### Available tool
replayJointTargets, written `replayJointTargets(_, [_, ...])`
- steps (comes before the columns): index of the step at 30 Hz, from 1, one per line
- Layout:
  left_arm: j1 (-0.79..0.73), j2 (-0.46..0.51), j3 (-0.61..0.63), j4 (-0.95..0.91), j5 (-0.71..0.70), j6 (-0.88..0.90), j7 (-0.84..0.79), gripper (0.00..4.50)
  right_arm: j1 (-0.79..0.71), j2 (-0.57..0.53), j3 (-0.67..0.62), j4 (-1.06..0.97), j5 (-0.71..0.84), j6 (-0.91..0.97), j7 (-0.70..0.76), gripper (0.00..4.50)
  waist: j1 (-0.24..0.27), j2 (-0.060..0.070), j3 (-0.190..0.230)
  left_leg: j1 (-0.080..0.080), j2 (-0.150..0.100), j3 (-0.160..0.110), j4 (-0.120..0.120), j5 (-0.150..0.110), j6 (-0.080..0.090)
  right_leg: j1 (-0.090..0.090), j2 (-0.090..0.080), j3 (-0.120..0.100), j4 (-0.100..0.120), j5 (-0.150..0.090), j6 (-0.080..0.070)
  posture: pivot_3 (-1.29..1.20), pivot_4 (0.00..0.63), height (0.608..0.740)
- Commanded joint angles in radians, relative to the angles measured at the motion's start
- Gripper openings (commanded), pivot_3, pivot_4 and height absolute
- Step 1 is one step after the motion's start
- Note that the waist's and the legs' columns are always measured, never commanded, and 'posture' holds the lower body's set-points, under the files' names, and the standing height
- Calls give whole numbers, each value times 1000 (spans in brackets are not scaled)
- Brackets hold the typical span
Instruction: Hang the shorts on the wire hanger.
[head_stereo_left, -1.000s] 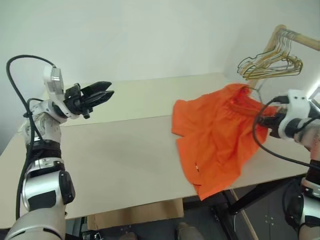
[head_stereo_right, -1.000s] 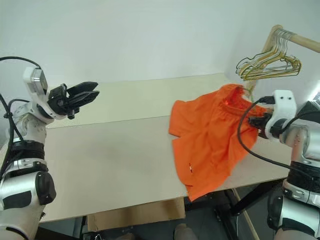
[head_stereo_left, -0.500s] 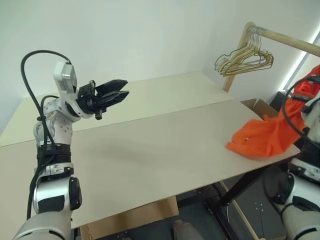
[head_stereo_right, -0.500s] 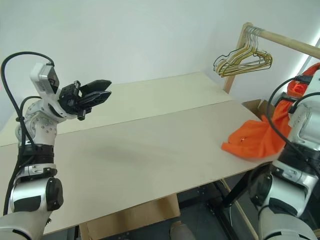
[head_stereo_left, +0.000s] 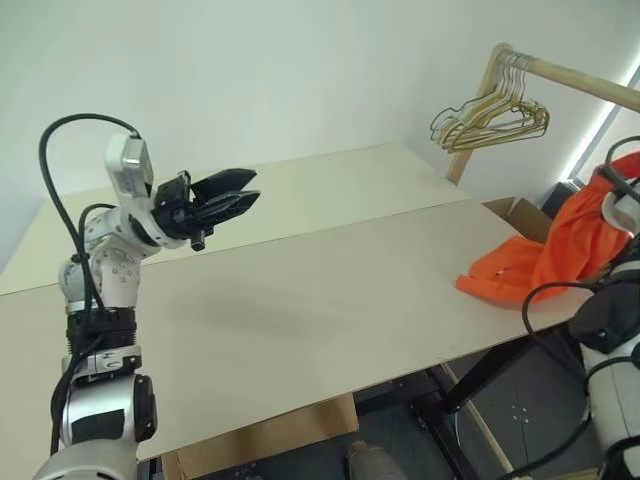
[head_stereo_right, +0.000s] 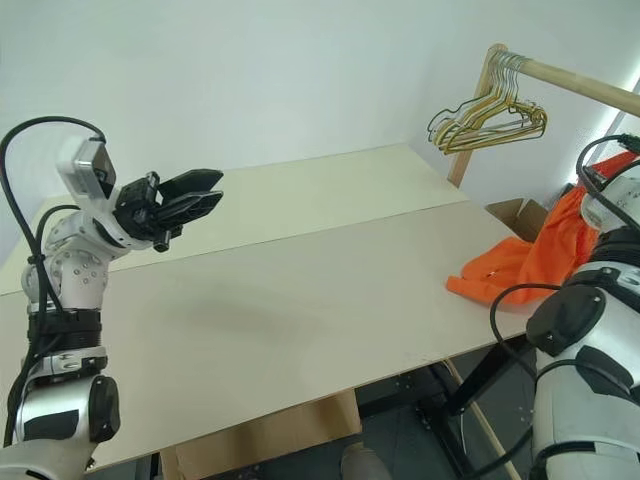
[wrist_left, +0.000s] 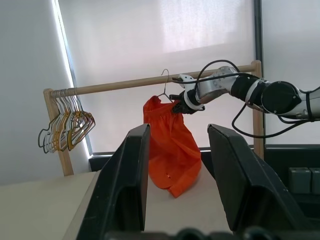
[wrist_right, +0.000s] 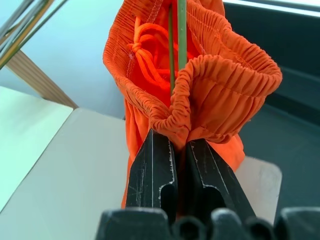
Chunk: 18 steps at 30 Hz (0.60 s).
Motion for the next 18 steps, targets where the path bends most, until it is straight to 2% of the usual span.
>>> replayJointTargets(1, [6,13,5,-39,-19,2,20,1991,-37,-23,-16,5,50,-28,-35,16,1,0,0,0,0,0,0,0,0,0,0,0,0,0,0,-133,0,740])
replayJointTargets(7, [4,3,-8,-37,-17,-7,30,1991,-6,-34,80,20,32,-24,5,16,5,0,0,0,0,0,0,0,0,0,0,0,-1,0,0,-139,0,740])
replayJointTargets(11, [1,1,-14,-35,-18,-8,34,1991,15,-32,123,-3,27,-46,8,1341,5,0,0,0,0,0,0,0,0,0,0,0,-1,0,0,-139,0,740])
replayJointTargets(18, [9,3,-15,-43,-25,-5,40,1991,46,-34,117,-62,49,-41,-25,3672,8,0,0,0,0,0,0,0,0,0,0,0,-1,0,0,-133,0,740])
